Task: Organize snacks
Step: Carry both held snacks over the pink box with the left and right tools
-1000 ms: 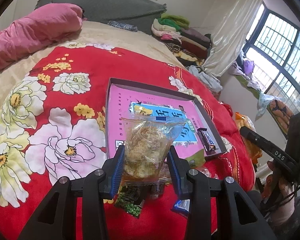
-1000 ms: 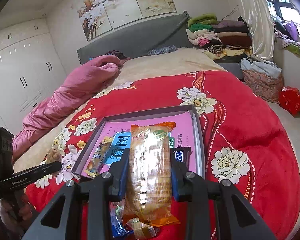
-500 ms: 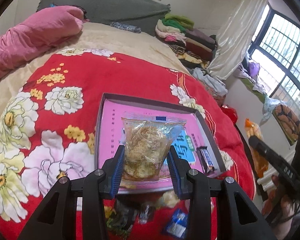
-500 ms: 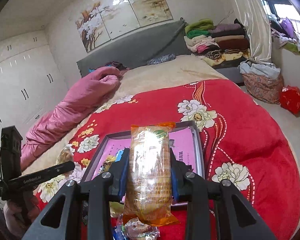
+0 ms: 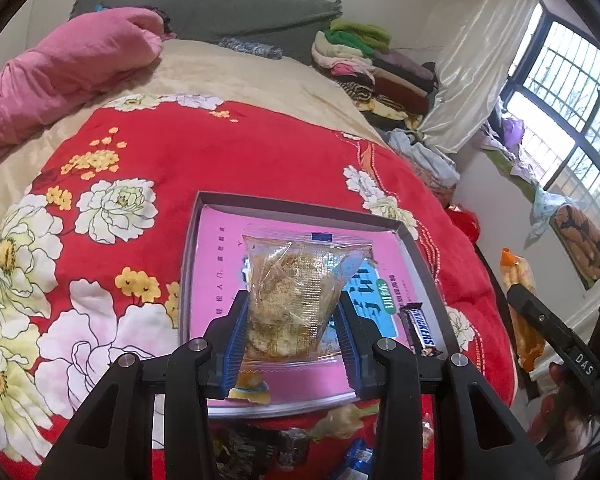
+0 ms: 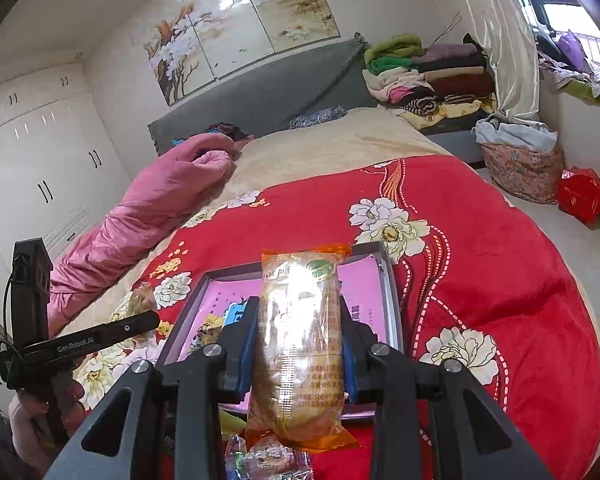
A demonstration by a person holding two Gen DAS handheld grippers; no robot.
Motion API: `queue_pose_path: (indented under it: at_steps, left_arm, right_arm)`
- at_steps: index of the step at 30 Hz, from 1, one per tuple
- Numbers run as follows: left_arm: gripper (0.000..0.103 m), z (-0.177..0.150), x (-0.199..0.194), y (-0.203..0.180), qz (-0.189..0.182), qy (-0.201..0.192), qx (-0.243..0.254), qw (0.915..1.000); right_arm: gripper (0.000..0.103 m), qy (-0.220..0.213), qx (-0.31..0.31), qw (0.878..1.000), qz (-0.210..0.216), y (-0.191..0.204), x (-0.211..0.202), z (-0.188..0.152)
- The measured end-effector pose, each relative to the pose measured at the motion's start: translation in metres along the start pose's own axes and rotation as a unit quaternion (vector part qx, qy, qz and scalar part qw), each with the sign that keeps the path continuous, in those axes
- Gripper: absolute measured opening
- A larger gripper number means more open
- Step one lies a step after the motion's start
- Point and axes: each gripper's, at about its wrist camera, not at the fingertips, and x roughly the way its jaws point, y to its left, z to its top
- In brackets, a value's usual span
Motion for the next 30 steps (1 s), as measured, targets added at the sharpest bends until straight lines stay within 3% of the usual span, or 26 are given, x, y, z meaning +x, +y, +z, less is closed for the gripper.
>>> queue_pose_path:
  at_steps: [8,18,30]
  left_arm:
    - [0.043,-0.004,0.014,0.014,0.028,0.006,0.018,0.9994]
    - [0.043,-0.010,0.040,0.025,0.068,0.024,0.032,0.9969]
    - [0.043,-0.020,0.050,0.016,0.036,0.047,0.032,0.9977]
  right_arm:
    - [0.034,-0.007,-0.012,1.000,-0.004,0.005,0.008,0.005]
    - [0.034,0.023,0.005,1.000,-0.010,0.004,0.039,0.001]
    - [0.035,0.045,0.000,0.999,-0.013,0.008,0.058,-0.002]
